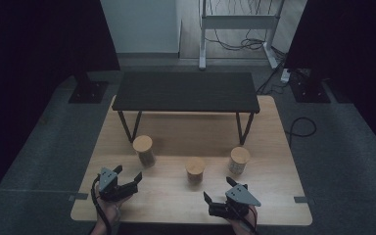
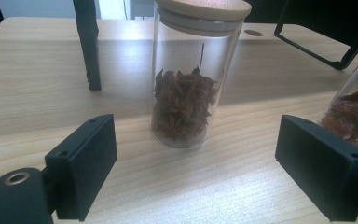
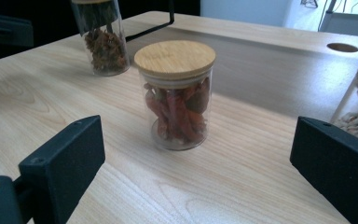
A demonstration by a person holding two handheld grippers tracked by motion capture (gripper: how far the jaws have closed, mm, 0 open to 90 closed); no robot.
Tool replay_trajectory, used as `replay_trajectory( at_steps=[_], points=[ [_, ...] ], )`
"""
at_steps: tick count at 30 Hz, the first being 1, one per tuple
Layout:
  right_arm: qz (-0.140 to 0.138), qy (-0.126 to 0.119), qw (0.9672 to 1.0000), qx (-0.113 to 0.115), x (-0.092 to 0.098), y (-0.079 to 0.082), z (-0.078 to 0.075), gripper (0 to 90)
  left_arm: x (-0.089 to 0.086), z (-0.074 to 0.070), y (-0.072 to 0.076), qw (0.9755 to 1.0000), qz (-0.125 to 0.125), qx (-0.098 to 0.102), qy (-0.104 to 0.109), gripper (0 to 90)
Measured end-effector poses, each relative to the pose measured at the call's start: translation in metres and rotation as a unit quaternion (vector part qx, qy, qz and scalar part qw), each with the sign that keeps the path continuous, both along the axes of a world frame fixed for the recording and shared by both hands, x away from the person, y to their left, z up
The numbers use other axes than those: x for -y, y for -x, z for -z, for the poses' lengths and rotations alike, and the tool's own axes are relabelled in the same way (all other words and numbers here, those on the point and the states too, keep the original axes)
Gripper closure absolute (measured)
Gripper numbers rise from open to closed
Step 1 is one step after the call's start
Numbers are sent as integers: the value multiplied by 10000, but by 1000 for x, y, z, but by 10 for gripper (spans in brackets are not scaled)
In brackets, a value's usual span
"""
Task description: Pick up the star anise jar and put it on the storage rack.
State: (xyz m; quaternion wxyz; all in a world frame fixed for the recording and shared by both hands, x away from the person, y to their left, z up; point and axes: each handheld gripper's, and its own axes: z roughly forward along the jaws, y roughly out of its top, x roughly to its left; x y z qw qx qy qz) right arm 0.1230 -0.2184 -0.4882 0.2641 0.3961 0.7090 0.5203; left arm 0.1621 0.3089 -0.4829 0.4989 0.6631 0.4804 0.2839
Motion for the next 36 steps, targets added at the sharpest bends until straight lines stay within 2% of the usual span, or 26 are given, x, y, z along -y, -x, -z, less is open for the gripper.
replay_trajectory(
  at_steps=[9, 16, 22, 30, 36],
  points=[
    [29, -20, 9999, -100, 0, -3, 0, 21, -3, -1, -3, 9999, -140, -89, 25, 103],
    [70, 118, 9998, -153, -4, -5, -1, 15, 0, -1, -1, 9999, -50, -101, 2, 103],
    [142, 151, 9997, -131, -6, -3, -2, 15, 6, -2, -1, 9999, 93, -65, -125, 100],
    [174, 163, 9995, -205, -6, -4, -2, 14, 5, -3, 0, 9999, 27, -41, -112, 100],
    [239, 71, 9994, -236, -2, -5, -2, 14, 5, -5, 0, 9999, -2, -12, -145, 80]
  ],
)
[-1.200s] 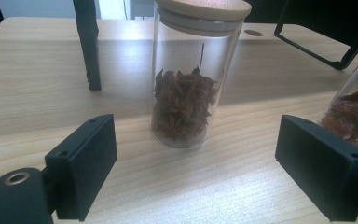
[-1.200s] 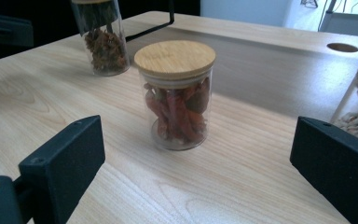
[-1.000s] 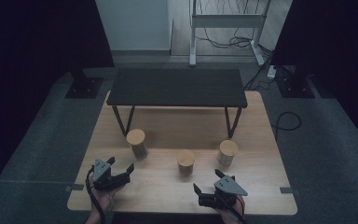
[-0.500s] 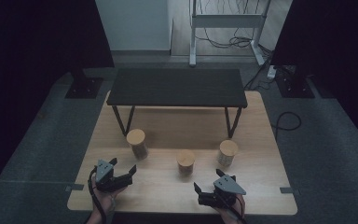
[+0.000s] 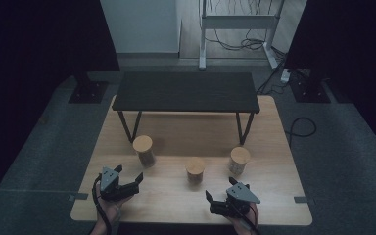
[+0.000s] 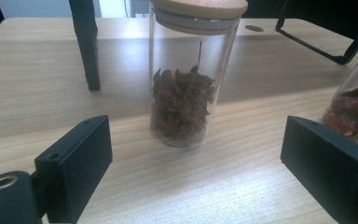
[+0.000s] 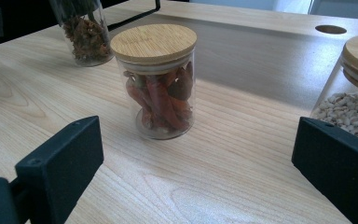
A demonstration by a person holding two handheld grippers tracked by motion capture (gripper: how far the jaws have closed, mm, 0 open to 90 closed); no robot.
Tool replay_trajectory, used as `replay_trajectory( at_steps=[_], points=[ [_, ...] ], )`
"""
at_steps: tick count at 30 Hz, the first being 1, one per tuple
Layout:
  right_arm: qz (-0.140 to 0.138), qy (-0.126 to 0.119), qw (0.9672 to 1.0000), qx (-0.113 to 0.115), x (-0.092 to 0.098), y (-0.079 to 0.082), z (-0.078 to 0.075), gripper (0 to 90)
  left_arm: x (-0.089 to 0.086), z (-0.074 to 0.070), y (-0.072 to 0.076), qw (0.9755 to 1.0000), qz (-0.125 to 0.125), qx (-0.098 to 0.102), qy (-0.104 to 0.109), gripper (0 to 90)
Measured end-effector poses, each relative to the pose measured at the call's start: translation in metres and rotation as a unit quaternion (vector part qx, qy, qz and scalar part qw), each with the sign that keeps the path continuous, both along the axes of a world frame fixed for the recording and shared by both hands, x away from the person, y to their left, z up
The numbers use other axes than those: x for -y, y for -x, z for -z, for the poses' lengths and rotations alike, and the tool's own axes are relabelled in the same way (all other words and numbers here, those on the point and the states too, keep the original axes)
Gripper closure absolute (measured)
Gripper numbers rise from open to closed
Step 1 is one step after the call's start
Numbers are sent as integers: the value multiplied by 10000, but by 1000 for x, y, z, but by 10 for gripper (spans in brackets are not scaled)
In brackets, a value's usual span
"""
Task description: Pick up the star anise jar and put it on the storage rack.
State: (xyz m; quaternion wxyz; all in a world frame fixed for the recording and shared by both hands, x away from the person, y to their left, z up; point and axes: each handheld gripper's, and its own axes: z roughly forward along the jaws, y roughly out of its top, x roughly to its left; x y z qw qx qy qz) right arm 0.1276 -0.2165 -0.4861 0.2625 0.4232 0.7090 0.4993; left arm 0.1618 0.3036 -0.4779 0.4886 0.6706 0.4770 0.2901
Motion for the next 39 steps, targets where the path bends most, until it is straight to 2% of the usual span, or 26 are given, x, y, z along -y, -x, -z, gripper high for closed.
replay_trajectory(
  at_steps=[8, 19, 39],
  points=[
    [-48, -4, 10000, -76, -1, -2, 0, 15, 1, -1, -4, 10000, -27, 24, -56, 77],
    [-97, -11, 9999, -124, -3, -3, 0, 15, 10, -2, -19, 9997, -34, 101, -201, 77],
    [-136, -3, 9998, -162, -5, -3, 1, 15, 19, 2, -31, 9993, -43, 168, -333, 79]
  ],
)
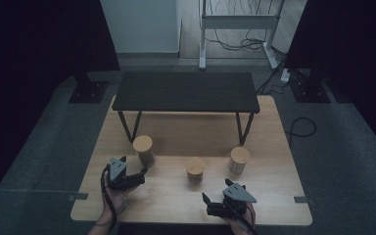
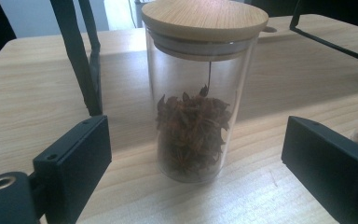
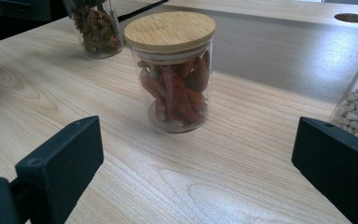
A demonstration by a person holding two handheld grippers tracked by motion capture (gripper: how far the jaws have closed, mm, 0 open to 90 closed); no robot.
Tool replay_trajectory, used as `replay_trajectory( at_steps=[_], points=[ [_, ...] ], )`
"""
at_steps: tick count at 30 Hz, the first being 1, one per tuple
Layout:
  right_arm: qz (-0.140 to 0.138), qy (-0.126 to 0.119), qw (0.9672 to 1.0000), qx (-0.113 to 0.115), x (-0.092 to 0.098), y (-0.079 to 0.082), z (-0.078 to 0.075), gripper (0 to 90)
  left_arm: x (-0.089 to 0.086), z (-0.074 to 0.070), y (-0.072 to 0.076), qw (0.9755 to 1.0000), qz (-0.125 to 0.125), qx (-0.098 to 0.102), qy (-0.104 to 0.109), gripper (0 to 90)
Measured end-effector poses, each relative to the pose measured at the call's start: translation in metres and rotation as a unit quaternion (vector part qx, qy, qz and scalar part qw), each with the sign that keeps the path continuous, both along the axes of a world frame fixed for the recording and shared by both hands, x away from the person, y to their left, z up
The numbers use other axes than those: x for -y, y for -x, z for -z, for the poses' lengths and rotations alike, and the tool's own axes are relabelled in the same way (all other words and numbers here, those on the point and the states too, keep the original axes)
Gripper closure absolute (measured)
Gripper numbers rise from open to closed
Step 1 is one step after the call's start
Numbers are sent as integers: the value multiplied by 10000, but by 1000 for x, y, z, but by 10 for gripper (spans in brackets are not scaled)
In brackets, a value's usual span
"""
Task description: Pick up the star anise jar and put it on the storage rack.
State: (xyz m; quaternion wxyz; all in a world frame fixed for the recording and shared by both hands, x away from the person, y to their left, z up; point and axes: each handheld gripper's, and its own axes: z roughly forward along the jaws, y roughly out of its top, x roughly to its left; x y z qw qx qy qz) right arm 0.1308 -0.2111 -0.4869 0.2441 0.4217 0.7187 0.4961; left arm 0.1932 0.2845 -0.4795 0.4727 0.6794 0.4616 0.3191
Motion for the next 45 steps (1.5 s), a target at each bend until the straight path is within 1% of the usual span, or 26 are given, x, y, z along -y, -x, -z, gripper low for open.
replay_trajectory(
  at_steps=[6, 14, 16, 26, 29, 31, 34, 39, 42, 44, 45],
  points=[
    [58, -16, 10000, 31, -1, 1, 1, 16, 3, 0, -5, 10000, 11, 27, -58, 79],
    [17, 0, 10000, 4, -3, 0, 1, 16, 8, 2, -10, 9999, 27, 67, -97, 79],
    [37, -9, 10000, 71, -4, 2, 2, 17, 9, 2, -11, 9999, 31, 78, -118, 79],
    [27, -20, 10000, 70, -4, 2, 2, 16, 8, 3, -13, 9999, 2, 93, -132, 79],
    [25, -16, 10000, 50, -4, 2, 2, 16, 6, 3, -14, 9998, 16, 136, -146, 78],
    [27, -17, 10000, 50, -4, 1, 2, 16, 8, 2, -16, 9997, 10, 178, -178, 76],
    [50, -19, 10000, 52, -3, 2, 2, 16, 9, 1, -20, 9996, 6, 221, -169, 76],
    [87, -40, 9999, 35, -2, 1, 2, 16, 11, 2, -28, 9997, -15, 179, -190, 74],
    [73, -30, 10000, 27, -2, 1, 2, 16, 9, 3, -30, 9999, -11, 136, -95, 74],
    [68, -29, 10000, 30, -2, 1, 2, 16, 9, 3, -30, 9998, -24, 126, -122, 74],
    [64, -29, 10000, 33, -2, 1, 2, 16, 8, 3, -31, 9999, -28, 112, -100, 74]
  ],
)
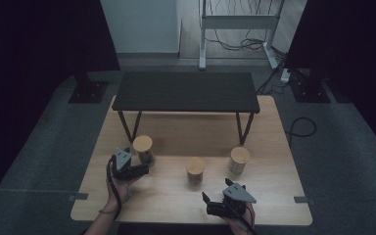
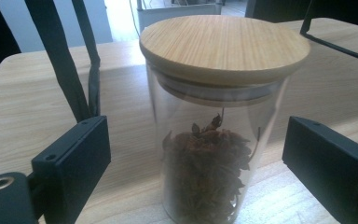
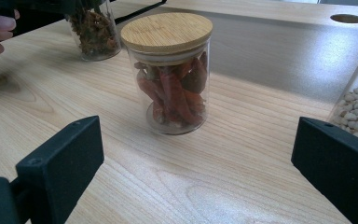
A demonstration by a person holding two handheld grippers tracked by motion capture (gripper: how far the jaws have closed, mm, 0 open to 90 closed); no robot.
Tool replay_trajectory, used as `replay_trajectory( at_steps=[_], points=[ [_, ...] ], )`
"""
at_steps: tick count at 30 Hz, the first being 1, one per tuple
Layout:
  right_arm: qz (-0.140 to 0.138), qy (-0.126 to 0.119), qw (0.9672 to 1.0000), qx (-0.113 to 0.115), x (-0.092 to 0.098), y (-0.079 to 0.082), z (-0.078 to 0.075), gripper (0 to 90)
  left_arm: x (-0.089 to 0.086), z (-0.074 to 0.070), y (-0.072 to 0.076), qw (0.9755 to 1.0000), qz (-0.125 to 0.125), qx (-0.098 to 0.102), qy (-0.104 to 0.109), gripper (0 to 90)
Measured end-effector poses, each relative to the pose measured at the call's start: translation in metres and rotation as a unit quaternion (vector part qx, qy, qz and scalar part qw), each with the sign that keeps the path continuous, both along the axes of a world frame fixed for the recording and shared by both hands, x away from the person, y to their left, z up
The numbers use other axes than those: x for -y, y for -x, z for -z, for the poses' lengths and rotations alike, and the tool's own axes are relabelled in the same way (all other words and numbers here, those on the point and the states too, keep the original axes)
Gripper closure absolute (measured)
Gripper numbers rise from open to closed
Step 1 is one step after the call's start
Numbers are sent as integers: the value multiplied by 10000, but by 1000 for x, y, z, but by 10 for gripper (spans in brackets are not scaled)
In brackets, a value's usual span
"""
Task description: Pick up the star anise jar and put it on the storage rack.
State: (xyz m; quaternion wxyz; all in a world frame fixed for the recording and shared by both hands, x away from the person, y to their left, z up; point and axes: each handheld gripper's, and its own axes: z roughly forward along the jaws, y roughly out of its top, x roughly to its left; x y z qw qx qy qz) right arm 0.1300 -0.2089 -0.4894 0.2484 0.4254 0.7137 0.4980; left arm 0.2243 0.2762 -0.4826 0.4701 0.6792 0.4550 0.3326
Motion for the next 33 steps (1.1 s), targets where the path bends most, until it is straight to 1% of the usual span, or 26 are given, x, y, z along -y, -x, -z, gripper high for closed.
replay_trajectory(
  at_steps=[3, 9, 10, 12, 16, 24, 26, 28, 33],
  points=[
    [-15, 9, 10000, -2, -1, 0, 0, 16, -1, 1, -2, 10000, -3, -26, -6, 75],
    [-19, 23, 10000, -13, -1, -1, 0, 16, 1, 2, -2, 10000, 8, -3, -45, 76],
    [-17, 26, 10000, -14, -1, -1, 0, 16, 2, 1, -3, 10000, 8, 3, -77, 76],
    [-7, 23, 10000, -13, -1, 0, 0, 16, 4, 1, -6, 10000, 17, 7, -46, 74],
    [45, 7, 10000, 3, 1, 1, -1, 16, 7, 0, -10, 10000, 56, 30, -75, 72],
    [86, 4, 10000, 10, 3, 1, -1, 17, 14, 1, -22, 9999, 82, 28, -129, 72],
    [90, -1, 10000, 7, 3, 1, -1, 17, 15, 1, -23, 9999, 83, 37, -128, 75],
    [96, -2, 10000, 1, 3, 1, -1, 16, 17, 1, -25, 9998, 76, 64, -171, 78],
    [99, -3, 10000, -1, 3, 1, -1, 17, 17, 1, -28, 9998, 116, 64, -153, 97]
  ],
)
